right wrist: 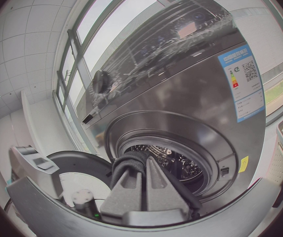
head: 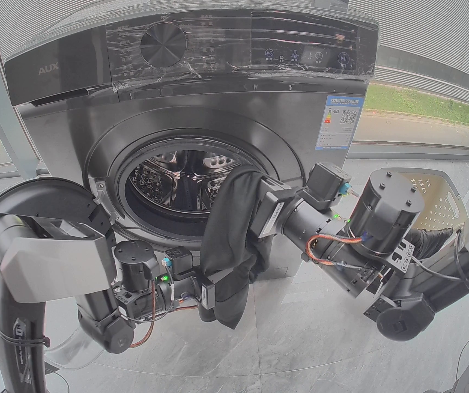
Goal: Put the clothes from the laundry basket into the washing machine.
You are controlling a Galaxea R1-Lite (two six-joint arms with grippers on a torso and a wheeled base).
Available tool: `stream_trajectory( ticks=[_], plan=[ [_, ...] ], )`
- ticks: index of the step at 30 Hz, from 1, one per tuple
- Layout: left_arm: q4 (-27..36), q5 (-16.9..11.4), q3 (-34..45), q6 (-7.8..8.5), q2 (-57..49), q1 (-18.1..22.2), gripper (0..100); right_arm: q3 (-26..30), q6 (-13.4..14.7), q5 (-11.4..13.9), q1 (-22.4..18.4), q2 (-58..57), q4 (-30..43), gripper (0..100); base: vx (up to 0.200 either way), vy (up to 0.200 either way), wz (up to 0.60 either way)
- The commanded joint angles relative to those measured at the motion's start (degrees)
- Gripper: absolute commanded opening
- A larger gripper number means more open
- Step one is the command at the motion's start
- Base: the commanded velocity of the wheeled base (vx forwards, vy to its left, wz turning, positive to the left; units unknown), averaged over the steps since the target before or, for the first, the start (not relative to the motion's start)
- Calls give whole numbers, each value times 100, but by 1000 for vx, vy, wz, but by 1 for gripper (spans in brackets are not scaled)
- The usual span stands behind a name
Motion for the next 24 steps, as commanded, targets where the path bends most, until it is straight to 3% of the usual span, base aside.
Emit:
stream_trajectory(
  ticks=[1,3,4,5,7,12,14,15,21,22,24],
  plan=[
    [-17,-271,1276,7,-1514,-248,0,-385,-5,-25,-378,399,106,0,0,0,0],
    [-8,-421,1505,7,-1734,-248,0,-394,-5,-34,-395,452,114,0,0,0,0],
    [-8,-772,1988,-28,-2244,-204,0,-403,-5,-43,-404,557,114,0,0,0,0],
    [-8,-904,2138,-37,-2464,-177,0,-394,-5,-43,-404,610,114,0,0,0,0],
    [10,-1036,2314,-81,-2762,-116,0,-385,-5,-43,-404,698,106,0,0,0,0],
    [1,-1115,2437,-99,-3140,218,0,-368,-14,-43,-395,874,106,0,0,0,0],
    [1,-1177,2428,-222,-3246,262,0,-341,-23,-43,-387,918,97,0,0,0,0],
    [1,-1141,2340,-424,-3272,324,0,-297,-40,-16,-387,971,88,0,0,0,0],
    [-8,-1133,2226,-433,-3044,341,0,-78,-58,19,-299,997,53,0,0,0,0],
    [-8,-1133,2190,-415,-3009,350,0,-34,-58,19,-299,997,44,100,0,0,0],
    [-8,-1124,2147,-415,-3000,359,0,1,-58,19,-290,997,35,100,0,0,0]
  ],
)
